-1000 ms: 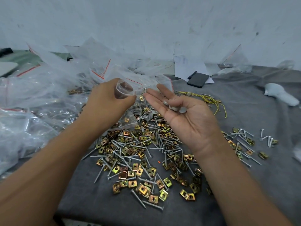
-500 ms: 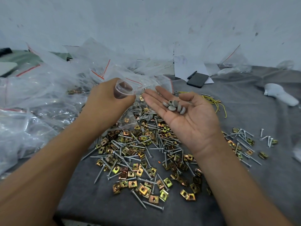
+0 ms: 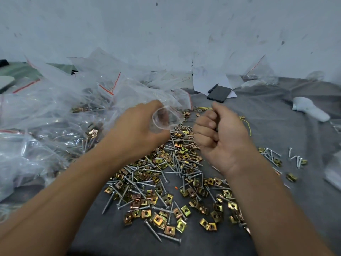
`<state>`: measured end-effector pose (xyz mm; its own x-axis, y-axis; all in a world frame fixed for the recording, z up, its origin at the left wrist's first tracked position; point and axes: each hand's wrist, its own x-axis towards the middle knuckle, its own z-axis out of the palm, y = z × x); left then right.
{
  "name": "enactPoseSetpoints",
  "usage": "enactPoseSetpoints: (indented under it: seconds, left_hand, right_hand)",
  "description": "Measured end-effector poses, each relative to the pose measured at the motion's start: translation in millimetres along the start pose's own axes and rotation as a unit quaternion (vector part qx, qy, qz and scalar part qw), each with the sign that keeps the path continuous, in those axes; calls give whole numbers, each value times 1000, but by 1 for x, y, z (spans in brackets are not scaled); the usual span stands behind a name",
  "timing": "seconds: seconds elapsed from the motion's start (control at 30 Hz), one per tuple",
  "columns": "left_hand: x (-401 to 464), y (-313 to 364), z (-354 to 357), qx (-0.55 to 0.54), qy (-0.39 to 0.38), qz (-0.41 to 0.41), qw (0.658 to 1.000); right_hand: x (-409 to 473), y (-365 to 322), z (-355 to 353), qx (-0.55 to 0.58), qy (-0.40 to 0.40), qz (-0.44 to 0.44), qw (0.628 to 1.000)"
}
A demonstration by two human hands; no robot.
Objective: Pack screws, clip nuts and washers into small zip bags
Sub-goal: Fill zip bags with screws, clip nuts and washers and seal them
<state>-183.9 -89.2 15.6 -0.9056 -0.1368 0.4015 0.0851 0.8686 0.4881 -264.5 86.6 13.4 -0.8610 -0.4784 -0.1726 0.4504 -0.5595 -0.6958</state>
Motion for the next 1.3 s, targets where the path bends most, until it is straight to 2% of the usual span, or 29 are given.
enactPoseSetpoints:
  seconds: [0.07, 0.13, 0.17, 0.27, 0.3, 0.37, 0.43, 0.5, 0.67, 0.8, 0.83, 0.97, 1.03, 1.1, 1.2, 1.3]
  left_hand:
    - [0, 10, 5, 7, -17, 27, 999]
    - [0, 17, 11, -4, -34, 43, 999]
    - [-1, 20, 13, -21, -40, 45, 998]
    - [-5, 22, 20, -68, -36, 38, 996]
    - [-6, 22, 23, -81, -37, 35, 995]
    - [-4, 24, 28, -107, -48, 34, 993]
    - [-1, 26, 31, -118, -60, 43, 990]
    - [-2, 28, 34, -154, -60, 45, 985]
    - [-7, 39, 41, -302, -70, 30, 950]
    - [-11, 52, 44, -386, -76, 27, 919]
    - [-12, 53, 45, -397, -80, 25, 914]
    - [-11, 54, 45, -420, -92, 30, 902]
    - [-10, 53, 43, -425, -92, 29, 900]
    - [-9, 52, 41, -427, -84, 34, 900]
    - [-10, 55, 38, -448, -82, 23, 890]
    - [-11, 55, 36, -447, -80, 15, 891]
  right_hand:
    - [-9, -9, 6, -166, -17, -102, 981]
    - [-21, -19, 12, -334, -58, -198, 920]
    - [-27, -23, 14, -428, -78, -238, 868]
    - [-39, -30, 18, -667, -90, -305, 673]
    - [-41, -31, 20, -708, -80, -308, 630]
    - [-46, -32, 25, -743, -63, -301, 594]
    - [-49, -34, 29, -748, -54, -295, 592]
    - [-51, -37, 31, -723, -45, -326, 607]
    - [-50, -33, 43, -514, -35, -437, 737]
    - [-39, -30, 53, -443, -30, -409, 797]
    - [-36, -29, 54, -450, -34, -400, 798]
    - [-27, -25, 52, -523, -80, -375, 761]
    - [-25, -22, 51, -529, -93, -371, 758]
    - [-24, -20, 50, -541, -85, -386, 743]
    - [-22, -20, 48, -586, -53, -413, 696]
    - [-24, -21, 47, -608, -45, -410, 679]
